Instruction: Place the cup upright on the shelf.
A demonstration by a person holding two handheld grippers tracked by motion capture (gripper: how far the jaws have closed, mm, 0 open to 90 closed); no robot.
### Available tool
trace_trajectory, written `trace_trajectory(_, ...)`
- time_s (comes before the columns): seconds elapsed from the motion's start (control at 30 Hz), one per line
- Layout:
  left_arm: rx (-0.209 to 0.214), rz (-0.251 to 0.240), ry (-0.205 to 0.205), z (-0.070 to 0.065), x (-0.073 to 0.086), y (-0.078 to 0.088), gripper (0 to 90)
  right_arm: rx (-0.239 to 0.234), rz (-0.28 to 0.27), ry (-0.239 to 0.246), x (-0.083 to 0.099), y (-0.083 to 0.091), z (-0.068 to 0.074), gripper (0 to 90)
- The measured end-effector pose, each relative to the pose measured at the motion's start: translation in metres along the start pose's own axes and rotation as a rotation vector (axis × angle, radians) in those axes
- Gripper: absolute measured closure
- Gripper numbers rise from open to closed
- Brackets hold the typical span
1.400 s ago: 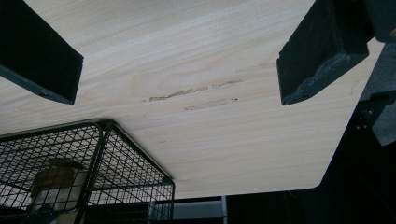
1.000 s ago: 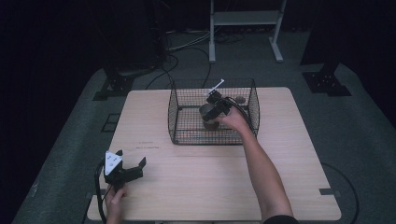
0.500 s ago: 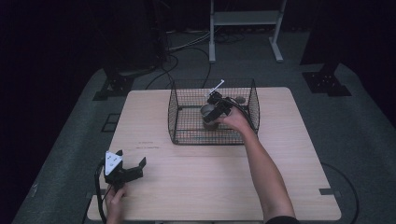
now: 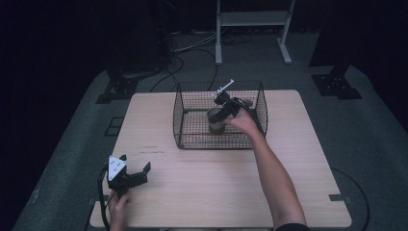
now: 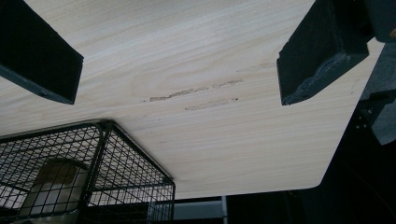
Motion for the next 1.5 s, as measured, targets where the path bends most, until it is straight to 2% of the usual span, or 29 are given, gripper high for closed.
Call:
trace_trajectory(0.03,-0.001,0.000,0.001,0.000,0.000,0.000,0.0,-0.002,-0.019,-0.005,-0.003,0.004,0.000,10.5)
trace_trajectory(0.3,-0.005,0.005,-0.001,0.001,0.000,-0.001,0.0,-0.010,-0.069,-0.017,-0.006,0.018,-0.002,11.7)
trace_trajectory(0.43,-0.007,0.004,-0.004,0.000,0.000,-0.002,0.0,-0.034,-0.120,-0.034,-0.007,0.031,0.000,12.6)
trace_trajectory(0.7,-0.005,0.001,-0.010,-0.001,0.000,-0.001,0.0,-0.077,-0.178,-0.052,-0.001,0.052,0.007,12.8)
trace_trajectory(1.07,-0.006,0.001,-0.010,-0.001,0.000,-0.002,0.0,-0.108,-0.209,-0.032,0.011,0.071,0.018,13.1)
trace_trajectory(1.13,-0.006,0.002,-0.009,-0.001,0.000,-0.002,0.0,-0.078,-0.209,-0.013,0.015,0.076,0.018,13.5)
trace_trajectory(1.5,-0.006,0.004,-0.015,-0.001,0.000,-0.002,0.0,-0.094,-0.230,-0.010,0.031,0.094,0.021,13.4)
Point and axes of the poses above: each handheld gripper's, and its own axes: y roughly backward along the jaws, x roughly out of its underside, z roughly to its left, the point moved 10 cm from there along -y, roughly forward along the jaws, and after that the axes turned 5 degrees about -x, right-handed, at the moved point
